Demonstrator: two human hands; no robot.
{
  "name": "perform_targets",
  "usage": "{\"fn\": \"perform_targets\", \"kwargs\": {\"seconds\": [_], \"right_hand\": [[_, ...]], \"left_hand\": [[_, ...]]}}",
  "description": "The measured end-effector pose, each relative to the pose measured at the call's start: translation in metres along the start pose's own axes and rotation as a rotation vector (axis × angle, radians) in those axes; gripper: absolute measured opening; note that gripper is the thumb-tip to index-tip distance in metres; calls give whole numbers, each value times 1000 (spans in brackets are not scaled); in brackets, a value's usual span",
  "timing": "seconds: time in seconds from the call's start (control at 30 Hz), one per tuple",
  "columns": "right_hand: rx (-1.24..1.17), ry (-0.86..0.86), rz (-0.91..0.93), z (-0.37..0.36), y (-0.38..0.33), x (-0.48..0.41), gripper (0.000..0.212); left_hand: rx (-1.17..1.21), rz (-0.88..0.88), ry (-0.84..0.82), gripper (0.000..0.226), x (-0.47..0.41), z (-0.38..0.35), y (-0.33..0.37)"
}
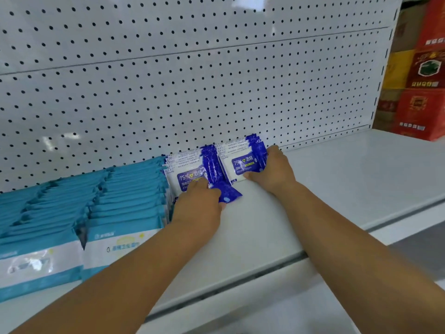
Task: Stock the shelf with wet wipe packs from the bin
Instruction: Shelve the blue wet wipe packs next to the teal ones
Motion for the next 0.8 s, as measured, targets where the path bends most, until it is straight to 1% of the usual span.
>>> {"fn": "perform_targets", "kwargs": {"seconds": [0.07, 0.17, 0.2, 0.3, 0.4, 0.47, 0.57, 0.7, 0.8], "right_hand": [[13, -3, -8, -3, -3, -1, 69], [39, 5, -16, -5, -5, -4, 79], [45, 6, -18, -6, -6, -5, 83], [42, -6, -34, -5, -5, -7, 100], [24, -32, -57, -5, -4, -10, 111], [27, -36, -58, -5, -2, -11, 112], [53, -20, -26, -6, -2, -11, 108], [62, 7, 13, -7, -4, -8, 103], [90, 23, 24, -8, -4, -9, 105]], "left_hand": [[31, 18, -27, 30, -6, 3, -5], [208, 103, -51, 36, -16, 10, -11], [230, 122, -71, 40, -18, 13, -13], [199, 149, -123, 50, -25, 19, -19], [170, 143, -202, 49, -33, 22, -23], [131, 137, -273, 49, -38, 24, -26], [78, 92, -290, 58, -46, 32, -31], [58, 15, -388, 53, -56, 41, -34], [67, 37, -446, 63, -59, 39, -37]]}}
Point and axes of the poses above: each hand's wrist, its own x-axis away from the middle knuckle, its own z-axis out of the back of the hand, y = z × x, the point moved 1 cm from there along -x, towards the middle knuckle, and after that the axes turned 9 degrees about -z, right-handed, at the moved point
